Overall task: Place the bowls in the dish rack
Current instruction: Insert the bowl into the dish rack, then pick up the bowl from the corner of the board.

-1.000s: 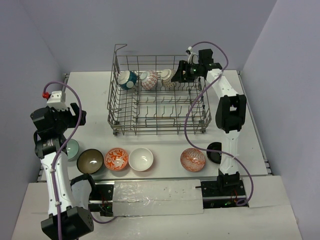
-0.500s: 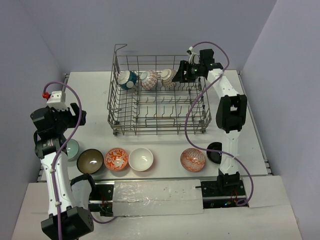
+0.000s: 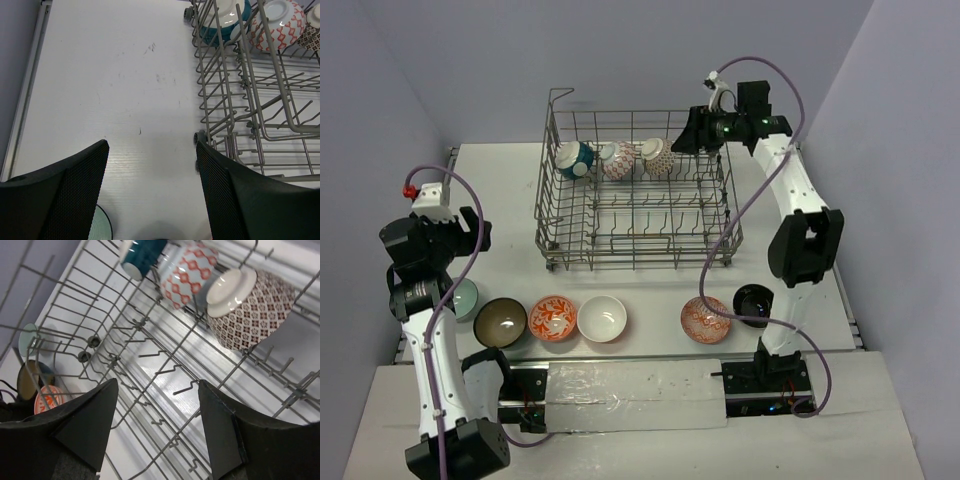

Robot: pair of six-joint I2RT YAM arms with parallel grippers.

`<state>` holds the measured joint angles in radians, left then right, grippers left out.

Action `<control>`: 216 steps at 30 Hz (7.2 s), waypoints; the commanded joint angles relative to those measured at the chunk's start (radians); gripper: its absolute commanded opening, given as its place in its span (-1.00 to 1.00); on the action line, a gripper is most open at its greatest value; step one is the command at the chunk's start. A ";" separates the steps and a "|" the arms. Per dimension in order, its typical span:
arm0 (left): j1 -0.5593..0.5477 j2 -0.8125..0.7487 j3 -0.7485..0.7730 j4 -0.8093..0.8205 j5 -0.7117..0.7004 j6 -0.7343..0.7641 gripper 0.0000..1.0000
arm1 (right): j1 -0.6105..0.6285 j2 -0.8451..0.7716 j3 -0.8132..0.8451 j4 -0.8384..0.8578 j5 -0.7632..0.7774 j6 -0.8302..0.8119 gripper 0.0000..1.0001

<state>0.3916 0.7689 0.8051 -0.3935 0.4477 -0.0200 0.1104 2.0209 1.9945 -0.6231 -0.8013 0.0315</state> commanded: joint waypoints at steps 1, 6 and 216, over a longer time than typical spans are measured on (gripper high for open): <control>0.012 -0.020 0.005 0.010 0.006 0.000 0.54 | -0.006 -0.129 0.012 -0.038 -0.022 -0.099 0.46; 0.020 -0.043 -0.006 0.019 -0.003 0.000 0.54 | 0.003 -0.254 -0.043 -0.131 -0.091 -0.254 0.46; 0.220 -0.023 -0.066 -0.036 0.256 0.121 0.58 | 0.881 -0.721 -0.406 -0.380 0.114 -0.639 -1.00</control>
<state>0.6071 0.7540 0.7387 -0.4465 0.6628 0.0891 1.0271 1.3945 1.4773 -0.9531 -0.5690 -0.5926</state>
